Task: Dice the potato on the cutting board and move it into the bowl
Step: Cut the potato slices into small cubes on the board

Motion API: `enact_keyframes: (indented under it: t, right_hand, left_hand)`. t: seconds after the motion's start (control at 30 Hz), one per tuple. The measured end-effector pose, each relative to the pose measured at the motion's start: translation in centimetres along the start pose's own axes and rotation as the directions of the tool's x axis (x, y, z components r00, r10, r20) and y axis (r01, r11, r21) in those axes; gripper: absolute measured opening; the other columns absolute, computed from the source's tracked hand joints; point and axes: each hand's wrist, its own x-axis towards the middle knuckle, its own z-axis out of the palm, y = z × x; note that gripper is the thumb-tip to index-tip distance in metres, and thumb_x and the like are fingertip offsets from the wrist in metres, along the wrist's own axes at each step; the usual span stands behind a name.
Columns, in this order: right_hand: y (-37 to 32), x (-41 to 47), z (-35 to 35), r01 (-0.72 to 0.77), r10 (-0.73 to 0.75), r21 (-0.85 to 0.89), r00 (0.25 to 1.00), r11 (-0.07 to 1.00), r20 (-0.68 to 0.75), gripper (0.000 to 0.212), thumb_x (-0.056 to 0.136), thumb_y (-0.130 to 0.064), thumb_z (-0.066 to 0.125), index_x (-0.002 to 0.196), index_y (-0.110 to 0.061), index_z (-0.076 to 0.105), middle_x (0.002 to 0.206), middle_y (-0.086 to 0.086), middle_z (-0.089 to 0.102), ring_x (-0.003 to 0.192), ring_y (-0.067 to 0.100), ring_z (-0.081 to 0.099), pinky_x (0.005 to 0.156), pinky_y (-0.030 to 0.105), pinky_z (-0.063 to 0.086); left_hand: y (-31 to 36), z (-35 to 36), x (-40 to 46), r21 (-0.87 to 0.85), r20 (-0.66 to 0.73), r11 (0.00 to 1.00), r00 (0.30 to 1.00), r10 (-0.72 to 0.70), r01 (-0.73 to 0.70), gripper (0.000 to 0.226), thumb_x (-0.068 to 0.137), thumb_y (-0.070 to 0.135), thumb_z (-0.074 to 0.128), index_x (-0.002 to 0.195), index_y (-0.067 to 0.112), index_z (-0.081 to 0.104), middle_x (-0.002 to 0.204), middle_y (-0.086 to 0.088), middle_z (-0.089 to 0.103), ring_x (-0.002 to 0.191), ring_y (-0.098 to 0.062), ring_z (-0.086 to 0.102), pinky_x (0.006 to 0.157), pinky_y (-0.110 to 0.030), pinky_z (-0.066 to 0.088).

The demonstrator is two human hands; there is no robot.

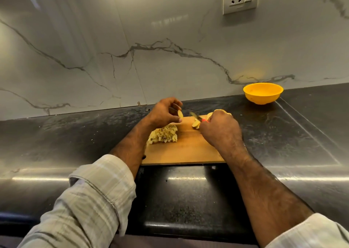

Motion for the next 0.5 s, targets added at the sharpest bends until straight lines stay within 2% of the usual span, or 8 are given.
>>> enact_keyframes:
  t: [0.13,0.23,0.33,0.4,0.5]
  right_hand:
    - [-0.9,-1.1,0.3,0.049,-0.022,-0.168,0.987,0.985,0.161,0.037,0.091,-0.048,0.066,0.109,-0.015,0.062,0.1,0.006,0.063,0.088,0.025,0.063,0.072,0.038,0.059]
    - [-0.8,-1.2,-0.1,0.038,0.0,-0.225,0.986,0.974,0.165,0.026,0.092,-0.04,0.068,0.101,-0.02,0.054,0.092,0.003,0.055,0.084,0.023,0.058,0.069,0.036,0.053]
    - [-0.8,-1.0,-0.3,0.027,0.012,-0.24,0.987,0.97,0.161,0.027,0.092,-0.04,0.069,0.098,-0.02,0.053,0.092,0.001,0.056,0.084,0.021,0.057,0.066,0.034,0.048]
    - [-1.0,-0.9,0.0,0.025,0.019,-0.241,0.984,0.97,0.179,0.026,0.091,-0.04,0.07,0.1,-0.018,0.058,0.092,0.002,0.06,0.084,0.021,0.061,0.069,0.034,0.055]
    - [-1.4,-0.9,0.8,0.022,0.033,-0.246,0.976,0.969,0.217,0.027,0.091,-0.039,0.071,0.107,-0.018,0.065,0.096,0.003,0.065,0.088,0.021,0.064,0.08,0.04,0.062]
  left_hand:
    - [-0.7,-1.1,-1.7,-0.098,-0.072,0.995,0.997,0.025,-0.032,0.053,0.075,-0.002,0.091,0.116,0.02,0.066,0.115,-0.001,0.072,0.105,-0.016,0.074,0.087,-0.034,0.064]
    - [-0.9,-0.4,-2.6,-0.085,-0.025,0.994,0.998,0.064,-0.066,0.047,0.078,0.007,0.091,0.115,0.024,0.067,0.115,0.007,0.074,0.107,-0.008,0.071,0.087,-0.024,0.056]
    - [-0.9,0.3,-2.6,-0.041,0.047,0.992,0.992,0.118,-0.116,0.042,0.08,0.014,0.089,0.115,0.027,0.069,0.116,0.012,0.073,0.113,-0.001,0.066,0.091,-0.018,0.045]
    - [-1.1,0.9,-2.7,0.013,0.109,0.99,0.985,0.136,-0.138,0.04,0.081,0.022,0.089,0.114,0.033,0.07,0.116,0.016,0.072,0.115,0.001,0.063,0.1,-0.026,0.046]
    - [-2.0,1.8,-2.9,0.213,0.105,0.968,0.988,0.11,-0.13,0.041,0.074,0.045,0.09,0.11,0.044,0.068,0.111,0.027,0.07,0.115,0.002,0.062,0.114,-0.054,0.035]
